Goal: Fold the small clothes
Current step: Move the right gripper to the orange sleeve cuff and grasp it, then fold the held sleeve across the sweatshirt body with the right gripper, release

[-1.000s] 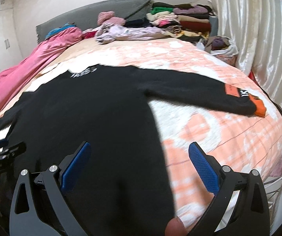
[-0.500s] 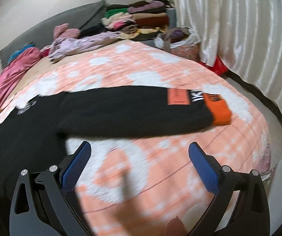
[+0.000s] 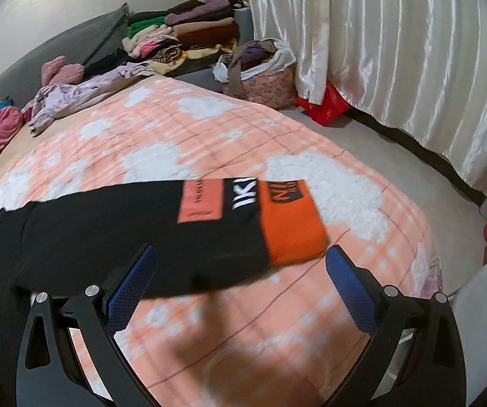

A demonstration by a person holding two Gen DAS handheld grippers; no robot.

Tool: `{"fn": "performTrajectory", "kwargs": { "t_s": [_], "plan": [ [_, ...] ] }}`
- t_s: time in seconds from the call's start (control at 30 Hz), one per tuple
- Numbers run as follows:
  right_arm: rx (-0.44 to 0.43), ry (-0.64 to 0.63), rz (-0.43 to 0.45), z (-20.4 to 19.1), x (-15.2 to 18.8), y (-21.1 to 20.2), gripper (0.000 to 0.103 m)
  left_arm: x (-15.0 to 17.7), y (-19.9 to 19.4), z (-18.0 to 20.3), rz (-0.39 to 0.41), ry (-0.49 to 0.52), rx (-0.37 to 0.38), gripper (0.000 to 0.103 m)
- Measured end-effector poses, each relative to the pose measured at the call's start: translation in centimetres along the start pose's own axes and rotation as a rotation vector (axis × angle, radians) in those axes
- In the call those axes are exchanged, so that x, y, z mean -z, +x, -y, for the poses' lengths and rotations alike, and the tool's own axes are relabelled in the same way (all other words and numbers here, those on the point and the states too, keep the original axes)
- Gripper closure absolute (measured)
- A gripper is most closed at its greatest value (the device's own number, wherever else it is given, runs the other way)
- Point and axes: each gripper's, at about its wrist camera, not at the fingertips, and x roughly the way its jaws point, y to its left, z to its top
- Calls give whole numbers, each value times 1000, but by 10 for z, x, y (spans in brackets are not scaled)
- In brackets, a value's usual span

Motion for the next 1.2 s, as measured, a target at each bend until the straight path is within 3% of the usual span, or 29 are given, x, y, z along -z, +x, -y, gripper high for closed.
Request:
{"fn": "performTrajectory", "kwargs": {
  "t_s": [0.5,0.6,0.67,0.73,0.8,1.03,1.2],
  "plan": [
    [-45,166,-93,48,-30,49,7,-24,32,14,64,16,-49,9],
    [-101,210,-136,55,-30,63,41,-20,36,11,71,19,-52,9],
    [-116,238,-138,60,-28,66,48,-17,40,8,63,15,-40,9],
    [-153,236,-124,59,-27,65,70,-13,44,5,53,7,-29,9],
    [-210,241,-121,59,-26,63,79,-11,46,3,47,-1,-17,9],
    [-281,192,-45,38,-32,30,87,-10,36,-4,73,-22,29,9],
    [-391,113,1,-13,-43,-11,88,-12,26,-10,91,-21,18,9]
  ]
}}
